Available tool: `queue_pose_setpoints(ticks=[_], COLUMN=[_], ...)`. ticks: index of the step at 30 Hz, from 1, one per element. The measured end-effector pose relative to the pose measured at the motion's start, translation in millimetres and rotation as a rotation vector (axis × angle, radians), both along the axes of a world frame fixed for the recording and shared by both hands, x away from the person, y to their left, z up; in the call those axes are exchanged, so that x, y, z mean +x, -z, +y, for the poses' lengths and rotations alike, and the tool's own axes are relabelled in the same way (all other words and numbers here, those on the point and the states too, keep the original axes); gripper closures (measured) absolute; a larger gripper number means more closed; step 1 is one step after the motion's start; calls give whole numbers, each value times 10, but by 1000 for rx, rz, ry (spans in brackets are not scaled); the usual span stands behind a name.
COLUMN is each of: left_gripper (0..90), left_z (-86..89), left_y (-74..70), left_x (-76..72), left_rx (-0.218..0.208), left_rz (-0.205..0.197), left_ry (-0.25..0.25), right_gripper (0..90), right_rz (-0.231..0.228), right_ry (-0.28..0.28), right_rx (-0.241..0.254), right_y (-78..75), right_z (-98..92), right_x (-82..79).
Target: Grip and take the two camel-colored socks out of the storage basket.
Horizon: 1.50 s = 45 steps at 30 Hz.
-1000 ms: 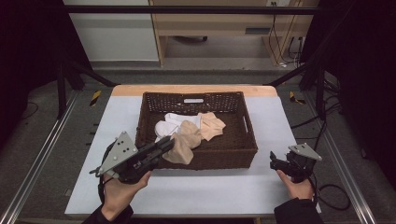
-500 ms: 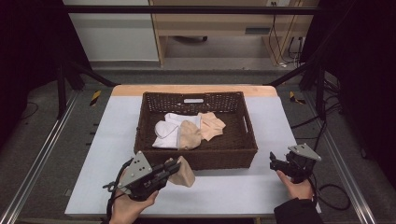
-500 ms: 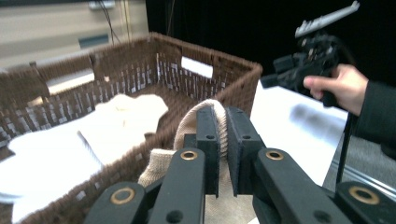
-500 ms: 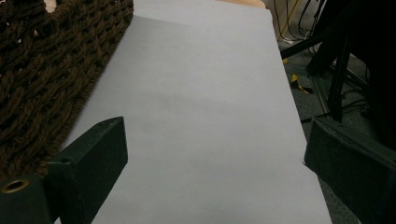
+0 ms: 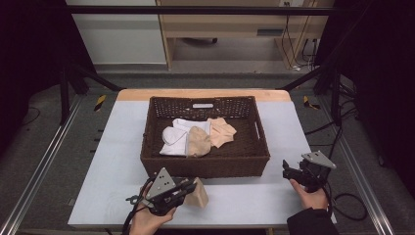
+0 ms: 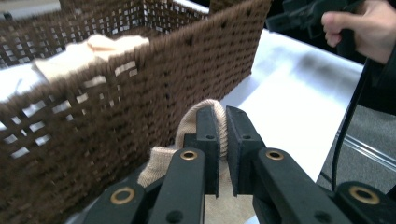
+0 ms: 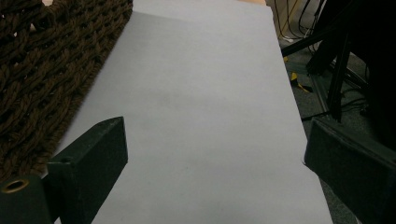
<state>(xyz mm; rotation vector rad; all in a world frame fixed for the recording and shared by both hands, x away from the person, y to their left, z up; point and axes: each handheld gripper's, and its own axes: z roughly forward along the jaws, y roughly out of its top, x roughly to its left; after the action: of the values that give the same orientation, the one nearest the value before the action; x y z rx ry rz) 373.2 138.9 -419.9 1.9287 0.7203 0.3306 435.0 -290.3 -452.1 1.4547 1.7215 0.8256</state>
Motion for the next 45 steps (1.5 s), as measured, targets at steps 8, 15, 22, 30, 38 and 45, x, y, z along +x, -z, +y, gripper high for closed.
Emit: queue_pose_setpoints(ticks=[8,15,22,30,38,45], left_gripper=[829,672,485,457,455,443], left_z=[-58,-58,-14,137,255,181], left_y=[236,395,308,27,-372,-682], left_x=[81,151,125,112,232,448], left_rx=[66,109,79,-5,-55,-23], left_rz=[46,51,16,-29,-103,-146], left_ry=[-14,-50,-80,-125,-178,-192], right_gripper=[64,63,63,63,62,61], right_rz=[6,12,11,5,2,-1], right_ry=[1,-6,-6,-1,3,5], right_rx=[-2,-5,-8,-4,-3,5], right_y=[11,17,20,12,9,4], right_z=[5,13,12,1,1,-6], right_x=[8,12,12,9,9,10])
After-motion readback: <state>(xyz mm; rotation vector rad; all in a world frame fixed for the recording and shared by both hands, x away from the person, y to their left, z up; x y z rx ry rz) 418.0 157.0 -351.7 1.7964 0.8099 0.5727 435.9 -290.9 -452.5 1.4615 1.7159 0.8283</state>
